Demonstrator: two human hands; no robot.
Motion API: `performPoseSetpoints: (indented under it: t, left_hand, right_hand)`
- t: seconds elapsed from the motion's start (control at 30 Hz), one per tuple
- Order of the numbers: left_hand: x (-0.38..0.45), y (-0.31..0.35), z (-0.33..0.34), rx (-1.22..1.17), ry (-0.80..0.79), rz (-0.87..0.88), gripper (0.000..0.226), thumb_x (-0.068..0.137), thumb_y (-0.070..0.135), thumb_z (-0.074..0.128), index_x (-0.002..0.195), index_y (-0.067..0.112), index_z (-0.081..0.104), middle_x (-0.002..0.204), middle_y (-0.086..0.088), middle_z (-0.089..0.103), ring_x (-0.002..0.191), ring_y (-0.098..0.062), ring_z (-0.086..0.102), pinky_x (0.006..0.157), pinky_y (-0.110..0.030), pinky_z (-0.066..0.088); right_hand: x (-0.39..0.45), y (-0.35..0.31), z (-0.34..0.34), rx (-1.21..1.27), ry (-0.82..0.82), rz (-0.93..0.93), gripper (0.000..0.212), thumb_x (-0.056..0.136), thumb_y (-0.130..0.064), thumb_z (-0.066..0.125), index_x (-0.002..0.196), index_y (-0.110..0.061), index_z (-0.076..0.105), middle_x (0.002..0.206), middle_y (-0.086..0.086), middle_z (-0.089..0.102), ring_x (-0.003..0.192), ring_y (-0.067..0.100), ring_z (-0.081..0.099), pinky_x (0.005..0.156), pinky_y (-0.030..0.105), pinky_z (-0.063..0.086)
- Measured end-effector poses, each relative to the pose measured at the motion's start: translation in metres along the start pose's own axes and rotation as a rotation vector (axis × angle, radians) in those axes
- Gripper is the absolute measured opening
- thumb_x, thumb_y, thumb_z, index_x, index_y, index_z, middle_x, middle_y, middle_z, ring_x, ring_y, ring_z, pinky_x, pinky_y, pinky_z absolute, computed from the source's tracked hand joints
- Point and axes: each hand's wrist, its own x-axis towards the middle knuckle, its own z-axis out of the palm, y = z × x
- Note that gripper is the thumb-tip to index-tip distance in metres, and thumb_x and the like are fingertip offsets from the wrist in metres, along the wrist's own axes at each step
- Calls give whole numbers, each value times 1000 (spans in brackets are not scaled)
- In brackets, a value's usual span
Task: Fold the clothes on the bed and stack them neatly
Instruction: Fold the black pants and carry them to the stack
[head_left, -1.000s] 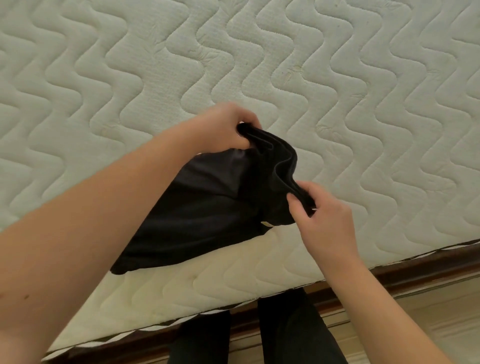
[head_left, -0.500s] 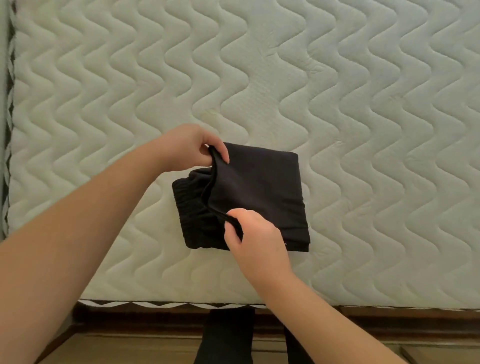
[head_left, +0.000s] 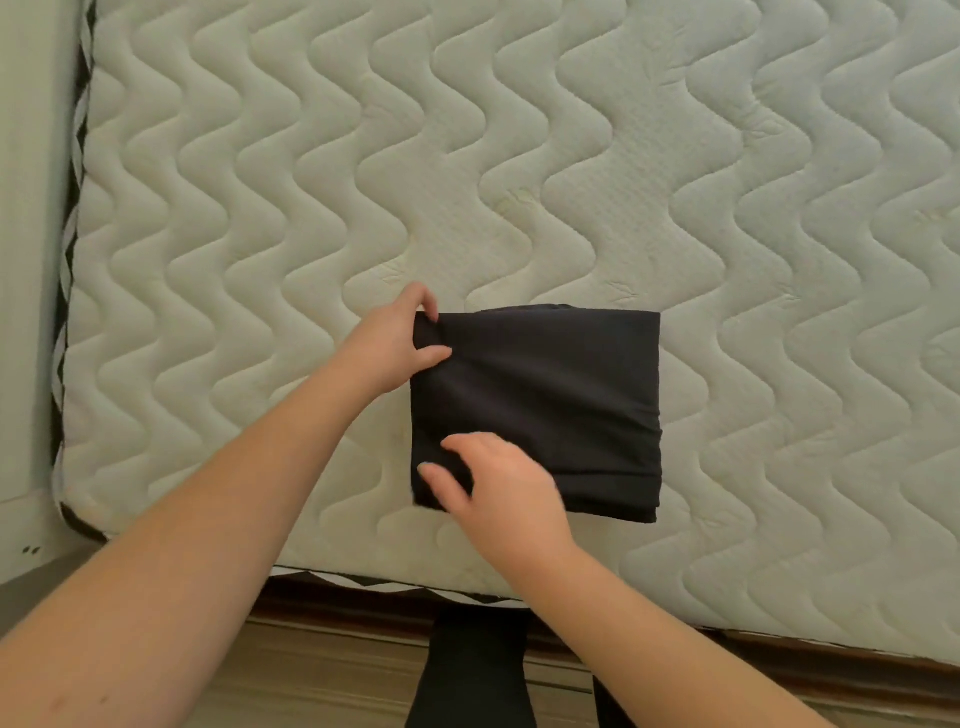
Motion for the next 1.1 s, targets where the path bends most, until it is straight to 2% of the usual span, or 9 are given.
performPoseSetpoints:
  t: [0.07,0.2,0.33,0.47,0.57,0.67,0.8,0.97,1.1]
  left_hand:
    - [5,-3,7,51,-15,-47,61,81,33,78,131,28,43,103,-2,60,93,-24,59,79,-37,49]
    - [25,-1,7,126,-52,25,70,79,37,77,141,30,43,138,-1,45,127,-24,47,105,-38,42]
    - [44,13,2,-15,-269,-33,76,72,51,82,135,33,45,115,13,53,105,-13,54,84,-27,42]
    - [53,22,2,200,-461,-61,60,66,48,86,118,32,60,109,11,62,94,-13,58,77,-30,45]
    - [44,29,0,189,-471,-40,40,74,42,82,110,33,66,100,12,66,86,-7,60,65,-25,46]
    - [24,47,-19,136,-394,23,26,79,40,78,100,38,62,95,13,65,88,-9,63,64,-23,48]
    - [-8,97,-66,187,-213,146,30,76,42,81,83,41,52,85,18,60,75,-2,57,56,-21,41]
    - [-32,150,-103,307,168,396,47,76,27,81,117,30,57,100,8,62,87,-19,57,66,-31,45]
    - [-33,155,-76,471,547,664,38,77,7,75,113,9,65,106,-12,68,96,-38,60,79,-46,48]
  right_hand:
    - [8,20,-18,-23,124,7,39,94,-52,49,124,-28,60,118,-10,63,106,11,57,90,30,48]
    - [39,91,-68,29,334,315,50,94,-43,58,138,-24,46,135,-3,51,124,16,47,107,38,39]
    - [73,135,-98,309,175,692,76,87,-43,69,148,-23,30,146,1,46,128,24,50,104,45,46]
    - [85,150,-111,551,87,737,67,80,-35,79,136,-18,47,125,-1,61,105,16,57,85,32,47]
    - [81,151,-128,588,-76,694,52,81,-34,79,127,-17,60,116,-5,66,115,20,60,98,39,50]
    - [67,142,-162,591,-83,603,35,81,-35,78,112,-27,65,113,-11,68,109,16,62,105,45,47]
    - [45,125,-220,539,17,445,20,81,-32,78,97,-37,67,96,-20,73,100,8,64,92,36,48]
    - [23,110,-273,312,246,175,17,83,-23,76,91,-36,68,76,-20,68,62,-1,60,61,19,44]
    - [17,125,-269,112,522,69,30,81,-12,76,89,-38,63,84,-26,60,79,-3,55,66,1,38]
